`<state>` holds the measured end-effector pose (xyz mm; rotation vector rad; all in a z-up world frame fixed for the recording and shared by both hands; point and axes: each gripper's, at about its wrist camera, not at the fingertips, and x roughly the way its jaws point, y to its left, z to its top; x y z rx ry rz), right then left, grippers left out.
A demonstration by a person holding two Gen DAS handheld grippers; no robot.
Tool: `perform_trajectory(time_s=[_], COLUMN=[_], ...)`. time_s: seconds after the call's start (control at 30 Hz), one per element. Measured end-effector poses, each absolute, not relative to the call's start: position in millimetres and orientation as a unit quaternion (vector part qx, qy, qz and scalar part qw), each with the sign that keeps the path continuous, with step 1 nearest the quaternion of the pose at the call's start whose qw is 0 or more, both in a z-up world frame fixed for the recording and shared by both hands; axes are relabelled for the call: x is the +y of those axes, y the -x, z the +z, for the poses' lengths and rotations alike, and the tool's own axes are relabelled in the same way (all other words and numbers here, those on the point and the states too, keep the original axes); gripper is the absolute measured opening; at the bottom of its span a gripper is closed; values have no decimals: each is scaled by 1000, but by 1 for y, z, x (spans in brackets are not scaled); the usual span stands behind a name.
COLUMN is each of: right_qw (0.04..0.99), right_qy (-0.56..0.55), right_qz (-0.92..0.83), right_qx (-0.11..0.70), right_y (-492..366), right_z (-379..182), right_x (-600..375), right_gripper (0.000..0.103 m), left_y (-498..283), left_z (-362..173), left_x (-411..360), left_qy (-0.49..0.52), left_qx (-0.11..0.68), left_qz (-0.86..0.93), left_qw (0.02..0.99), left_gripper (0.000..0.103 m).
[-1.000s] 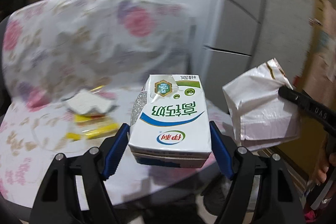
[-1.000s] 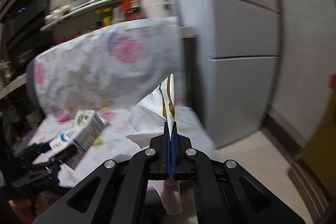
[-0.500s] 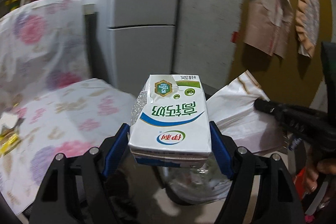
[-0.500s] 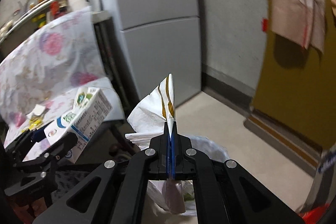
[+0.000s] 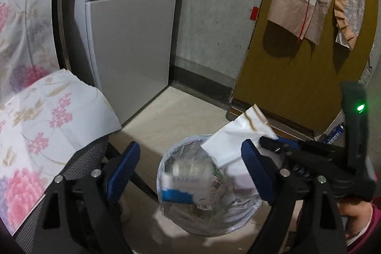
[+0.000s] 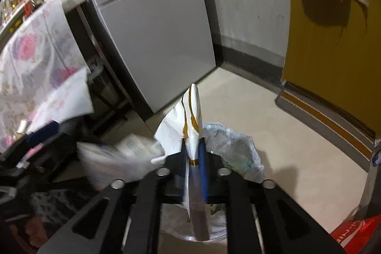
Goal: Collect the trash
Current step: 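Carry carton and paper bag to the bin and open both grippers over it, then move both open grippers back over the chair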
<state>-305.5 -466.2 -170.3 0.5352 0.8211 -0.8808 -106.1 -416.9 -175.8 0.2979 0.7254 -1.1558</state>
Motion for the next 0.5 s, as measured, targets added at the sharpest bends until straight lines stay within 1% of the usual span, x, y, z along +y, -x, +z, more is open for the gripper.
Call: perform_trajectory(time_s=[0.07,0.13,0.23,0.5], right_qw=[781,781,788,831], right_qy=[-257,-258,-244,-169], right_qz=[-417,-420,-433,-446], right_qx=[387,384,364,287], right_y=[307,308,311,304], right_z=[-178,-175,-154,-75], right_x=[-470,-471,-468,-434], right_gripper=[45,46,46,46], left_y=[101,99,92,78], left_z=[-178,-176,-168,-141], left_x=[-414,-408,-395,-347], left_qy=[-136,-133,-121,-90], left_qx=[340,339,333,307], left_qz=[-525,-521,-506,-461], left_qw=[768,772,786,828], left_gripper=[85,85,85,85])
